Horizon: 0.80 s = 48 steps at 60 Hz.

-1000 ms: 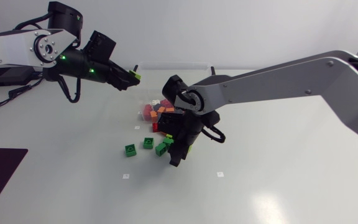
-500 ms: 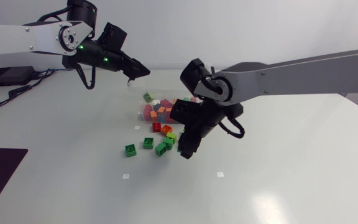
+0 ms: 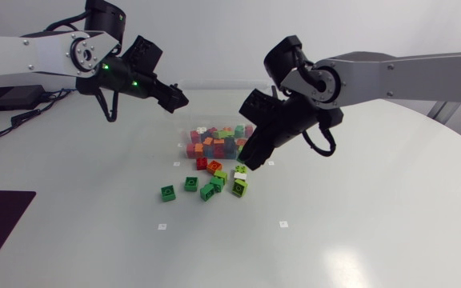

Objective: Place the duplo bricks in the container

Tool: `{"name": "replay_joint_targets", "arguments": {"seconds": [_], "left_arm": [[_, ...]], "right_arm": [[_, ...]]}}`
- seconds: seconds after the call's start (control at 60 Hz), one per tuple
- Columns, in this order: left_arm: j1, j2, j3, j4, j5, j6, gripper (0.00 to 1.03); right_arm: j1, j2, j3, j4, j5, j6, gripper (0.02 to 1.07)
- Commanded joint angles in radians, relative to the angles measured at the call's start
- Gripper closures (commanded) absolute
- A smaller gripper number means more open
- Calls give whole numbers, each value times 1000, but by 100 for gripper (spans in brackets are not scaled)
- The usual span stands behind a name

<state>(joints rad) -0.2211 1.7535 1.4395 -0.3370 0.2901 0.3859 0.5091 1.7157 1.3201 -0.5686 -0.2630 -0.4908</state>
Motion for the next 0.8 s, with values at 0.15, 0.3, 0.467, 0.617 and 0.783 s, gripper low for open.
{"name": "replay_joint_targets", "arguments": {"seconds": [0.15,0.3,0.467,0.617,0.783], "left_arm": [[-7,-210,-200,9,-66,47,6],[-6,-292,-278,-16,-86,65,6],[-21,-344,-340,-71,-112,116,6],[-21,-365,-396,-96,-126,171,6],[-27,-368,-462,-108,-146,243,6]], "right_arm": [[-55,-11,99,82,-16,90,83],[-72,2,130,127,-21,124,83],[-93,16,162,177,-28,166,83],[-104,50,199,210,-28,195,83],[-113,104,255,227,-27,216,83]]}}
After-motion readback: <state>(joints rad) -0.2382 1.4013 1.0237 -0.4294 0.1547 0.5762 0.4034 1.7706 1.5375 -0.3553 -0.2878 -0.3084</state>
